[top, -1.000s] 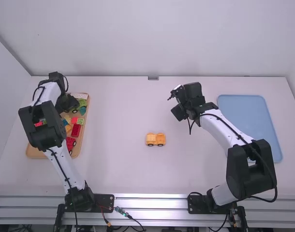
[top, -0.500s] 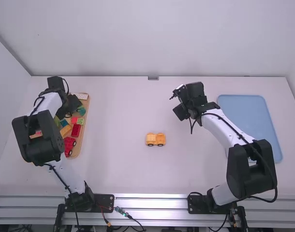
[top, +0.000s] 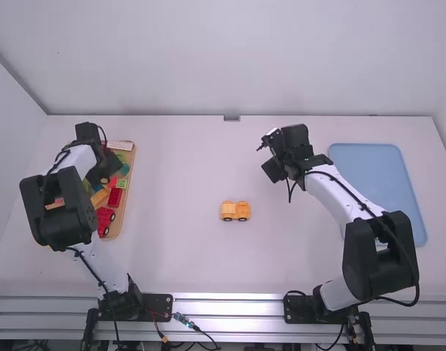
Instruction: Assemble lego blocks to make yellow taxi
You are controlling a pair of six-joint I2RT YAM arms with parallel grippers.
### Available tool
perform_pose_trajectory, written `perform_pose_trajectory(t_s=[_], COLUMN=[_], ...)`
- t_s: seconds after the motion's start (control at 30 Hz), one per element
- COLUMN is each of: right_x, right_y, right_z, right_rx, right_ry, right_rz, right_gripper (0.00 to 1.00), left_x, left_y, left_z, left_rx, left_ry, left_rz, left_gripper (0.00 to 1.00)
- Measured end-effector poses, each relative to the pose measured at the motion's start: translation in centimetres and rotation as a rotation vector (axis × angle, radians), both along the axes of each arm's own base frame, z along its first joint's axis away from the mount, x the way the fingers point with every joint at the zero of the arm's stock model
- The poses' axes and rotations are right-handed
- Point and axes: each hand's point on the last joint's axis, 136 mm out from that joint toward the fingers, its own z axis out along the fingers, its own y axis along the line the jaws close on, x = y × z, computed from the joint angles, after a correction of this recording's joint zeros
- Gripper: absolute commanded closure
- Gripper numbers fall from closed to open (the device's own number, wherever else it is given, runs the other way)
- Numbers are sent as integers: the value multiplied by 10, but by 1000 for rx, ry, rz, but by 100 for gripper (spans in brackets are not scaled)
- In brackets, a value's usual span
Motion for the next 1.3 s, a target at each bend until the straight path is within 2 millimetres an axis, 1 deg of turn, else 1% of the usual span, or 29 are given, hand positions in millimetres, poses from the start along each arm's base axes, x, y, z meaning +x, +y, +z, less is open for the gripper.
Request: perform_pose_trajectory(t_s=[0.1,0.23,0.3,0.43,0.5,0.77,0.97,1.07,1.2,1.3], right_x=[0,-1,-1,-1,-1,-1,-1,-2,-2,-2], right_y=[0,0,0,0,0,0,2,3,4,4], right_z=[0,-1,-1,-1,-1,-1,-1,-1,-1,-1], right_rx=[0,-1,-1,-2,-1,-2,9,13,16,16], right_ry=[1,3,3,3,3,6,7,8,8,11], right_rz=[0,1,0,0,0,0,10,16,19,19], right_gripper=[1,1,1,1,1,1,0,1,1,1], left_x=[-3,4,6,0,0,-7,-10,-12,-7,-10], left_y=[0,4,5,5,7,11,12,11,13,13], left_z=[-3,0,-2,-12,-10,-12,-12,-13,-12,-16], left_rx=[-2,10,20,30,37,52,57,53,61,59], left_ry=[6,-27,-43,-34,-40,-18,-9,2,-31,-21], left_rz=[3,7,9,14,21,71,81,84,95,97], left_gripper=[29,29,29,30,32,34,31,33,36,38])
